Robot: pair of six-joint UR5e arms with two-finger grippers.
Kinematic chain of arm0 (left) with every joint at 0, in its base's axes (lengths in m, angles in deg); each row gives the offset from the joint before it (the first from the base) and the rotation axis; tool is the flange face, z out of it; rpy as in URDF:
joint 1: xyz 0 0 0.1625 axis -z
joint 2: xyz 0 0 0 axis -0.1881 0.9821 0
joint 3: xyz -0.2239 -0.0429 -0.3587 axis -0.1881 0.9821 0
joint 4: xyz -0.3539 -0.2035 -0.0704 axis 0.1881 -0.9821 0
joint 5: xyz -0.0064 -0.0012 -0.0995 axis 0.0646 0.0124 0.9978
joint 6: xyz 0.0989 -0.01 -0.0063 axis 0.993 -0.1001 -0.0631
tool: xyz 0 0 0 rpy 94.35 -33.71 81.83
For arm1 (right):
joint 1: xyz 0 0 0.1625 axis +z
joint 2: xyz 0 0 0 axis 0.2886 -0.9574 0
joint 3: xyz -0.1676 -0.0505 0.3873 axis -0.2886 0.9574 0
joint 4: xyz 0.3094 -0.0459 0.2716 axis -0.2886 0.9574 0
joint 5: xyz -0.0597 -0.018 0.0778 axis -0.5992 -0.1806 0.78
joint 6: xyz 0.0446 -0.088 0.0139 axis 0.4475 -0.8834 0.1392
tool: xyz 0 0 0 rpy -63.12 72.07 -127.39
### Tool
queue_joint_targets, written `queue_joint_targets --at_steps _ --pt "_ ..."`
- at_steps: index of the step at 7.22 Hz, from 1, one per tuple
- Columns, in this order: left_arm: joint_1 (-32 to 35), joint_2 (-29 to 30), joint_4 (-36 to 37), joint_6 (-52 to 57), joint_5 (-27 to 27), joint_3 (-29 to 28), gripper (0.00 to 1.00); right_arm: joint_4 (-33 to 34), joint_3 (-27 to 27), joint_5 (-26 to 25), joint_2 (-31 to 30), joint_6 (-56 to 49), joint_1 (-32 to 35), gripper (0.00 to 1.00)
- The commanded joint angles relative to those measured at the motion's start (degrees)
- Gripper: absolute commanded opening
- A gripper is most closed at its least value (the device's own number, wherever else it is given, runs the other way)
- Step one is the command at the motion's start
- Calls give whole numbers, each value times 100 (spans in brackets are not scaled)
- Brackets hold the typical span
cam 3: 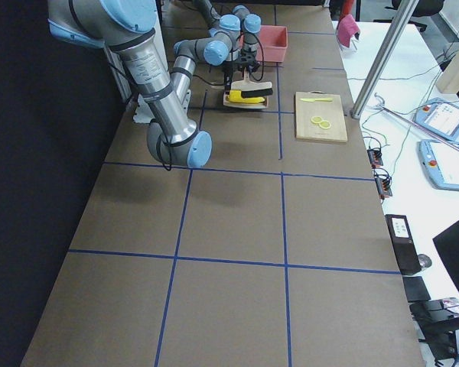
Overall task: Sweep and dump trash into bin
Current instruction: 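Lift the brush away from the dustpan with the right gripper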
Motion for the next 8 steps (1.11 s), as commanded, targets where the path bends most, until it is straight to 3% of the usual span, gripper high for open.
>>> queue_joint_targets --at_steps 1,4,8 --pt "73 0 -283 -25 434 -96 0 45 -58 207 -284 -453 453 0" --pt "440 9 -556 -183 944 -97 0 562 -206 217 -452 -1051 779 0" --pt "1003 9 -557 -498 1577 384 0 494 -743 217 -1233 -1439 1026 0"
